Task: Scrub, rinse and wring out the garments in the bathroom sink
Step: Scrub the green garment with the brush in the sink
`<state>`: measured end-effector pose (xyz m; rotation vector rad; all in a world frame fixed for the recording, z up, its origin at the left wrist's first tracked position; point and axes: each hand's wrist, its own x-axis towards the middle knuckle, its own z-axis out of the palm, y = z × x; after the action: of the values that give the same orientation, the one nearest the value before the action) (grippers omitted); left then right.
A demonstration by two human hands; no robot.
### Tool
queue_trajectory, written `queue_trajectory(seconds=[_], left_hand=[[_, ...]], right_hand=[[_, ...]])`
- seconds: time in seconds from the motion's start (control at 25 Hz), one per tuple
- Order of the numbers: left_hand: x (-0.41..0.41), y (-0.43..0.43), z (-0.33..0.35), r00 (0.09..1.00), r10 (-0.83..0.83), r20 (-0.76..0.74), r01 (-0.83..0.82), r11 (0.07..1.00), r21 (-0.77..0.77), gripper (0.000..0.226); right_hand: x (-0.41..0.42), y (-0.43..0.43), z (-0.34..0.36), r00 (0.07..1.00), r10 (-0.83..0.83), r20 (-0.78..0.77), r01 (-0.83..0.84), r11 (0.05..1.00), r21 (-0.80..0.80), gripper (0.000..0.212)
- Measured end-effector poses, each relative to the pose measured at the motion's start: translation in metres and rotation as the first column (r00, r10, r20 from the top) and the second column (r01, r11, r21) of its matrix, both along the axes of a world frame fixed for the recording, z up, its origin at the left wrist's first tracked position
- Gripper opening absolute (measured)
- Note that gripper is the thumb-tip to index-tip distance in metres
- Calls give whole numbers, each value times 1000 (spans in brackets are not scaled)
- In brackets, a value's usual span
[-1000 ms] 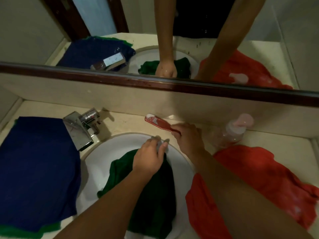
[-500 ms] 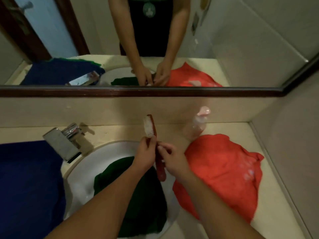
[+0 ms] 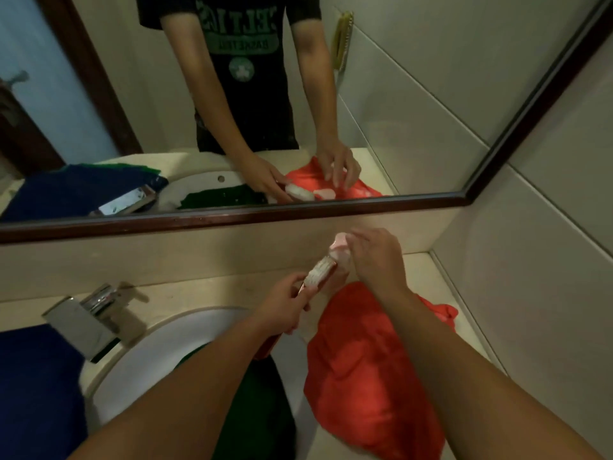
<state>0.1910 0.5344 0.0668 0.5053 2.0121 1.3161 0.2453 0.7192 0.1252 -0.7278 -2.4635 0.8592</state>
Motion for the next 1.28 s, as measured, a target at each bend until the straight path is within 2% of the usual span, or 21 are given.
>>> queue_trajectory(seconds=[0.12, 0.28, 0.44, 0.72, 0.88, 1.08, 1.28], left_hand=[[-7, 16, 6, 998, 28, -64, -30, 999, -28, 31], [-13, 18, 10, 987, 45, -155, -57, 996, -71, 23], [-20, 13, 11, 975, 22, -223, -46, 994, -102, 30], [-19, 15, 15, 977, -15, -213, 1, 998, -62, 33], [-26, 16, 14, 971, -31, -235, 16, 998, -63, 33], [-34, 15, 8, 969, -71, -237, 50, 994, -92, 32], [-30, 13, 2, 955, -95, -282, 63, 990, -122, 34]], right_hand=[[-15, 8, -1, 997, 51, 50, -42, 986, -162, 21], [-24, 15, -10, 996, 50, 74, -35, 981, -189, 22], [-29, 18, -15, 990, 41, 132, -8, 970, -243, 23], [-31, 20, -11, 977, 26, 211, 14, 982, -187, 25], [-34, 19, -6, 950, -5, 313, 11, 1000, -20, 27], [-33, 18, -7, 937, -25, 348, 35, 999, -23, 30], [-31, 20, 1, 931, -29, 363, 16, 999, 38, 28]])
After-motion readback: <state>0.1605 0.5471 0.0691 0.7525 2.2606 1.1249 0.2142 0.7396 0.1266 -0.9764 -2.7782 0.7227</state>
